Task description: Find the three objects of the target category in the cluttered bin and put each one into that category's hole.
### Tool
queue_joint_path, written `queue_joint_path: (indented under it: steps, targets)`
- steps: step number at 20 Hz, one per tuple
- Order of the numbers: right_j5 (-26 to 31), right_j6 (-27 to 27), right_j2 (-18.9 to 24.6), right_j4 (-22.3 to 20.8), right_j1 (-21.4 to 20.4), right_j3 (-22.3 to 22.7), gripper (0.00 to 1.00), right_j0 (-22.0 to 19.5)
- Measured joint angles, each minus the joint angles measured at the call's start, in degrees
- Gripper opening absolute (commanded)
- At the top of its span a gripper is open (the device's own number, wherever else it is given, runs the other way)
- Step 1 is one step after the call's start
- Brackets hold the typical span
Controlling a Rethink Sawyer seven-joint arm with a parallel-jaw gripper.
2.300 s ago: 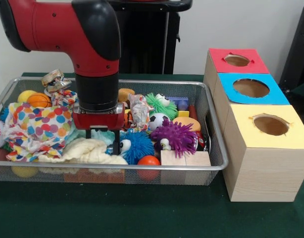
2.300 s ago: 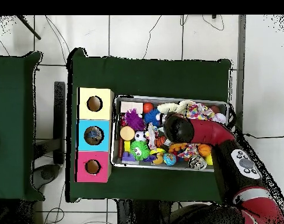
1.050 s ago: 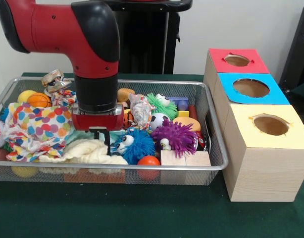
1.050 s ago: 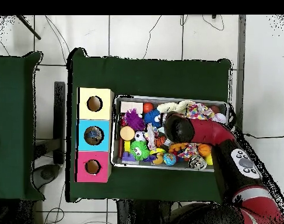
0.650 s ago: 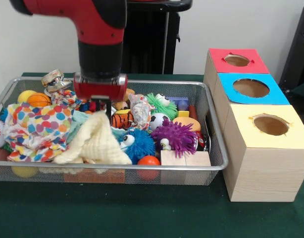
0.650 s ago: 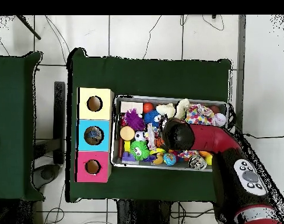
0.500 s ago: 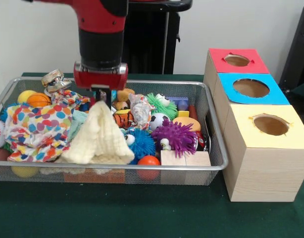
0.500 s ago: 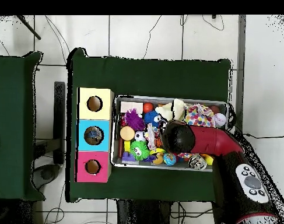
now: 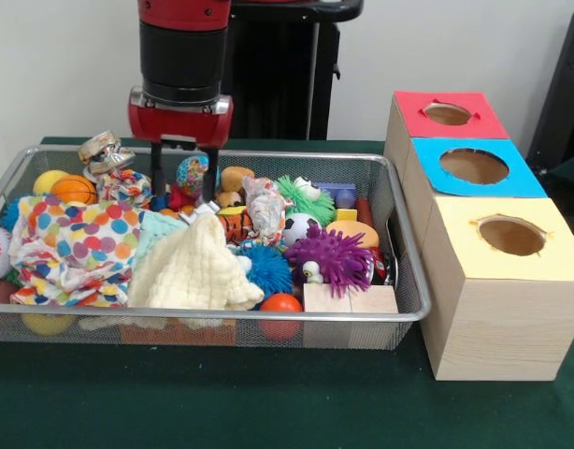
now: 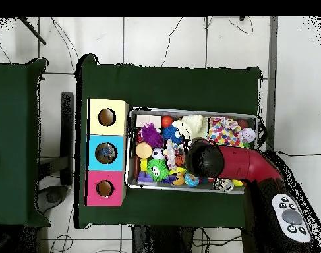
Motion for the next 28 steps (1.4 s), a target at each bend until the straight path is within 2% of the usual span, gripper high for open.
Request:
queue_joint_path:
  steps: [7,16,21,28]
  targets:
    - [-4.65,0.00,0.00,-2.16,0.58,-0.46,1.00,-2.36]
    - [-5.33,0.00,0.02,-2.31,1.47,-0.53,1.00,-4.28]
    - [-6.40,0.00,0.02,-2.33,3.35,-0.54,1.00,-3.77]
    - [-9.88,0.00,0.02,-2.31,6.05,-0.56,1.00,-0.80]
